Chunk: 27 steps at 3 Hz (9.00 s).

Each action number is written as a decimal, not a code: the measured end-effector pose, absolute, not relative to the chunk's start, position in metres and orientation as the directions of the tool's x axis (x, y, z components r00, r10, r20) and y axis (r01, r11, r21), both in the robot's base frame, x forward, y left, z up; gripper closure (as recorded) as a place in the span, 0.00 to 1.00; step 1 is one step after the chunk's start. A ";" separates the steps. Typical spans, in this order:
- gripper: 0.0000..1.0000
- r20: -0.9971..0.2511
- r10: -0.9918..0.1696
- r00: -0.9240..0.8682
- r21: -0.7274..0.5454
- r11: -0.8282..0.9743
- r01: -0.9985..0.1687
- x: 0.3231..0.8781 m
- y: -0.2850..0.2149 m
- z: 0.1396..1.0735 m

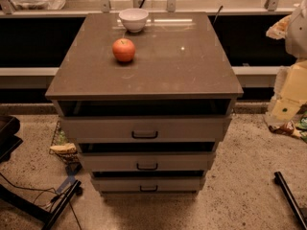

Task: Open top drawer

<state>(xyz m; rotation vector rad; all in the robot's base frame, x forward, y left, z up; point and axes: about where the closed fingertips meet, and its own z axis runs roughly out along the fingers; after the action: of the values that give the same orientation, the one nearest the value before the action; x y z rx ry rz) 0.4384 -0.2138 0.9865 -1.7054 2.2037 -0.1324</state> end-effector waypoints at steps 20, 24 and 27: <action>1.00 -0.169 -0.985 0.043 -0.015 -0.041 -0.999 0.493 0.021 0.605; 1.00 -0.134 -0.991 0.013 -0.032 -0.009 -0.999 0.480 0.009 0.612; 1.00 -0.126 -0.992 0.018 -0.047 -0.012 -0.999 0.474 0.005 0.619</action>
Offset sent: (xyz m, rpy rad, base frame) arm 0.0070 0.0146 -0.0158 0.0240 0.0031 0.0360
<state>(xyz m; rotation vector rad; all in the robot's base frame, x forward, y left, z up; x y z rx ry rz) 0.4736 0.0055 0.6188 -2.1500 2.1182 0.0867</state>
